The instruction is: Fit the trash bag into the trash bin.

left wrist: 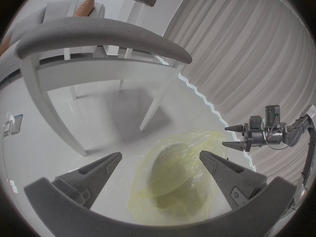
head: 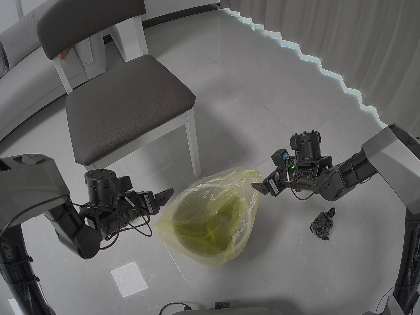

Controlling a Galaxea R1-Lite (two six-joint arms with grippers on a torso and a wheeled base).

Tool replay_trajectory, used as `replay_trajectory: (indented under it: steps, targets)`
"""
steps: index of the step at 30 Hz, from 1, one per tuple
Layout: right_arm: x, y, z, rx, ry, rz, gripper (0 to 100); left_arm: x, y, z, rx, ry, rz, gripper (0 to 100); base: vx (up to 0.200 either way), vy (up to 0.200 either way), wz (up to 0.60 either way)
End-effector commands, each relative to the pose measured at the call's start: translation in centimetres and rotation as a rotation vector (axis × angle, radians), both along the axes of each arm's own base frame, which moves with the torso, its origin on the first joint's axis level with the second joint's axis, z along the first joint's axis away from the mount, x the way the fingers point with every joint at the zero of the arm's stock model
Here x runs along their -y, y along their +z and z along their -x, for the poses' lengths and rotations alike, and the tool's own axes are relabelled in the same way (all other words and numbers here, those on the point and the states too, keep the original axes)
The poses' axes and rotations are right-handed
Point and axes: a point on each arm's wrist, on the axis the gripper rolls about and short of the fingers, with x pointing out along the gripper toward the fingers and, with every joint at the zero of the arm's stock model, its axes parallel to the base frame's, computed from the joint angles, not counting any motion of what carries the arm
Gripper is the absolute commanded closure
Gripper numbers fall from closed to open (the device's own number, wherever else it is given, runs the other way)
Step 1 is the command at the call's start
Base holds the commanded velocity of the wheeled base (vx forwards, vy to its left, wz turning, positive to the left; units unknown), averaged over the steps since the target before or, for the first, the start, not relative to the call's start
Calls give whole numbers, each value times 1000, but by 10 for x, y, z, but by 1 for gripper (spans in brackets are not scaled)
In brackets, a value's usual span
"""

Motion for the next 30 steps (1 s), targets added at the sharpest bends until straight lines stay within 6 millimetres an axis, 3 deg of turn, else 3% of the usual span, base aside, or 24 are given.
replay_trajectory:
  steps: [1, 7, 10, 14, 17, 21, 30]
  targets:
    - [5, 5, 8, 2, -28, 22, 0, 20, -23, -23, -22, -30, -18, 0, 0, 0, 0]
    - [11, 14, 21, 5, -38, 25, 0, 36, -39, -47, -45, -59, -63, 0, 0, 0, 0]
    - [15, 19, 31, -3, -38, 26, 0, 36, -40, -45, -47, -52, -68, 0, 0, 0, 0]
    - [12, 13, 25, -4, -40, 23, 0, 28, -31, -40, -32, -35, -62, 0, 0, 0, 0]
    - [7, 2, 14, -13, -42, 23, 0, 23, -27, -34, -35, -29, -63, 0, 0, 0, 0]
    - [1, -34, -14, -37, -61, 37, 0, 7, -19, -15, -51, -7, -68, 0, 0, 0, 0]
    - [12, -93, -46, -100, -105, 66, 0, -22, -18, -1, -63, 56, -66, 0, 0, 0, 0]
